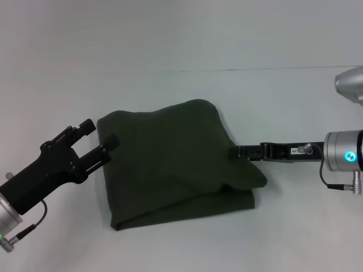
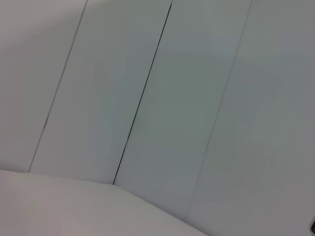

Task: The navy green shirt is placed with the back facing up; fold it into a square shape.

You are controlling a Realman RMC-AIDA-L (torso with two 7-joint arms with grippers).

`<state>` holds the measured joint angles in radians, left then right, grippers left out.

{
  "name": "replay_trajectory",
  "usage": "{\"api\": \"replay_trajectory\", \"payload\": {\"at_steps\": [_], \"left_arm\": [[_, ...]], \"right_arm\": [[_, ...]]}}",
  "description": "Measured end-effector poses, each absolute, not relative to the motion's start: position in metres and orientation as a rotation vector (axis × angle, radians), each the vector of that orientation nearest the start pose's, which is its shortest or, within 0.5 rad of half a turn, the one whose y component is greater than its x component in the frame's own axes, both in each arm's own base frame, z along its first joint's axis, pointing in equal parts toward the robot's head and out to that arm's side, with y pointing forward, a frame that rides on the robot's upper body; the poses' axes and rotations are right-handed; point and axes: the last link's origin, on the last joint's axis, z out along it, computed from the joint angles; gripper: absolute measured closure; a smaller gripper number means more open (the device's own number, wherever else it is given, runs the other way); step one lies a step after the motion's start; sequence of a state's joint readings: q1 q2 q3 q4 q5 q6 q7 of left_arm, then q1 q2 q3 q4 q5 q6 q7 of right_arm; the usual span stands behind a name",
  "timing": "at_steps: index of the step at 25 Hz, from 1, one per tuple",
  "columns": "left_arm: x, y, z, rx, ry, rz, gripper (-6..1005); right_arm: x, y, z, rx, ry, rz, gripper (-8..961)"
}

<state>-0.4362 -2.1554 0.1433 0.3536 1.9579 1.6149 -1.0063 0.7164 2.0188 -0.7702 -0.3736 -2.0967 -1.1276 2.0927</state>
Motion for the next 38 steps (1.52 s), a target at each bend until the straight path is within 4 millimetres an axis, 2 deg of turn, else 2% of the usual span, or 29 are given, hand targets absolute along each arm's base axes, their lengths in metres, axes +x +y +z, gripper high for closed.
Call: {"api": "replay_trajectory", "payload": {"at_steps": [11, 16, 19, 28, 38], "left_arm": [[-0.296, 0.289, -0.015, -2.160, -0.714, -1.139, 209], [-0.297, 0.291, -0.014, -2.149, -0.717, -1.137, 209], [-0.297, 0.292, -0.013, -2.145, -0.718, -1.136, 209], [-0.297, 0.293, -0.013, -2.137, -0.721, -1.138, 210], [-0.296, 0.293, -0.013, -2.124, -0.725, -1.150, 210]], "right_arm": [[0.265, 0.381, -0.047, -2.327, 1.638, 0.471, 129], [0.261, 0.383, -0.055, -2.327, 1.643, 0.447, 233], [0.261, 0.383, -0.057, -2.320, 1.650, 0.430, 409], [0.265, 0.385, -0.049, -2.291, 1.653, 0.455, 417], [0.266, 0.386, -0.051, -2.277, 1.651, 0.451, 413]]}}
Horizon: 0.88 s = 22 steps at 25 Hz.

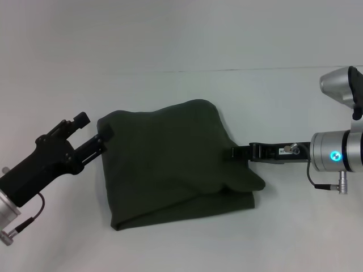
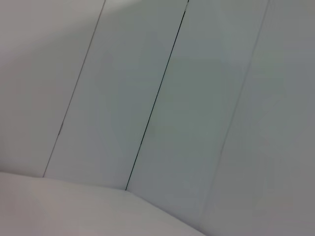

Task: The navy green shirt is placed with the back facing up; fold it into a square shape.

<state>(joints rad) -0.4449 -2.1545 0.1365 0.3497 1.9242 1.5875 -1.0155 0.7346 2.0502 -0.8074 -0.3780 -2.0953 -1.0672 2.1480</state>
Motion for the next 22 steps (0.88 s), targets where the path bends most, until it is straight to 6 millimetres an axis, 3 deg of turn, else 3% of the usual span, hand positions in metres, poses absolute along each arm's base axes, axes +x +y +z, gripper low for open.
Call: {"api": "replay_trajectory", "payload": {"at_steps": [8, 22], "left_arm": [[-0.2966, 0.2945, -0.0103, -2.105, -0.724, -1.160, 210], [-0.2984, 0.2969, -0.0107, -2.101, -0.732, -1.139, 209]], "right_arm": [[0.2677, 0.3869, -0.0512, -2.259, 1.643, 0.456, 491], [0.2710, 0.3841, -0.0512, -2.246, 1.647, 0.486, 937]]}}
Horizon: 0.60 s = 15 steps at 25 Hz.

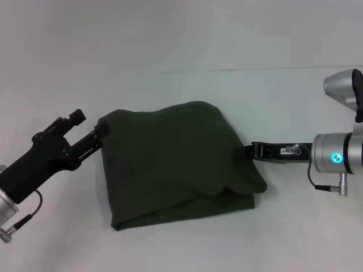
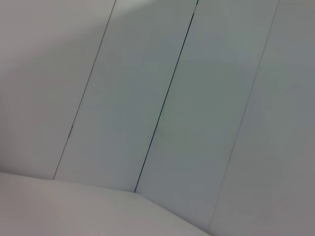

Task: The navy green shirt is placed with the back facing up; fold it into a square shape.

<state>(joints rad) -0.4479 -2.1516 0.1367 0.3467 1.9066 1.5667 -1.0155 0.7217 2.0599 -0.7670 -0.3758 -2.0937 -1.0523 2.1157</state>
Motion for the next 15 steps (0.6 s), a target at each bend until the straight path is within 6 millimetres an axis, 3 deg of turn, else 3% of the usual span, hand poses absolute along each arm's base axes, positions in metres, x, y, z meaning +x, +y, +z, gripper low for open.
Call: {"api": "replay_trajectory", "payload": {"at_steps": [15], "left_arm": [[-0.2982, 0.2982, -0.0115, -2.105, -0.735, -1.132, 210]], "right_arm": [[0.2804, 0.3741, -0.0511, -2.220, 1.666, 0.534, 937]]}}
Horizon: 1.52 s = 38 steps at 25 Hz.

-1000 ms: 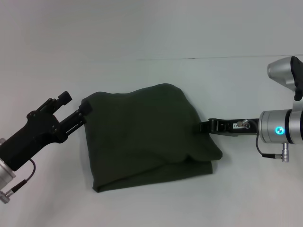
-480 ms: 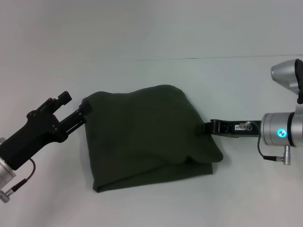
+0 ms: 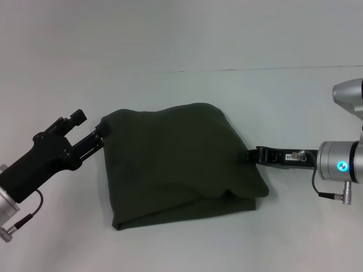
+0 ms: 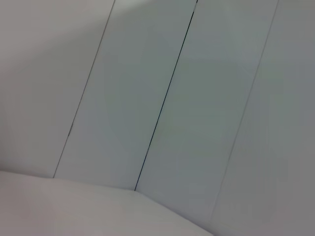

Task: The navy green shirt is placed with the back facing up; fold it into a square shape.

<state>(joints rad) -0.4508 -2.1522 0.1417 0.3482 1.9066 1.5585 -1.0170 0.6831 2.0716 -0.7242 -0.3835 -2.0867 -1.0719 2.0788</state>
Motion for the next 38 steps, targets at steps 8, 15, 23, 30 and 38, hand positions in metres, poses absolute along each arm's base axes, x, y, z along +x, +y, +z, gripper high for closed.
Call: {"api": "replay_trajectory", "payload": {"at_steps": [8, 15, 23, 30, 38], "left_arm": [[-0.298, 0.300, -0.012, -2.107, -0.737, -1.124, 209], [-0.297, 0.301, -0.012, -2.109, -0.744, -1.129, 209], [-0.296, 0.304, -0.011, -2.106, -0.744, -1.129, 210], [-0.296, 0.307, -0.012, -2.107, -0.766, -1.119, 211], [-0.295, 0.309, -0.012, -2.110, -0.762, -1.121, 212]], "right_arm": [[0.284, 0.365, -0.050, -2.218, 1.674, 0.604, 937], [0.290, 0.361, -0.049, -2.198, 1.680, 0.629, 937], [0.291, 0.360, -0.049, -2.171, 1.677, 0.664, 936], [0.298, 0.355, -0.050, -2.129, 1.673, 0.696, 936], [0.303, 0.350, -0.049, -2.119, 1.658, 0.721, 936]]}}
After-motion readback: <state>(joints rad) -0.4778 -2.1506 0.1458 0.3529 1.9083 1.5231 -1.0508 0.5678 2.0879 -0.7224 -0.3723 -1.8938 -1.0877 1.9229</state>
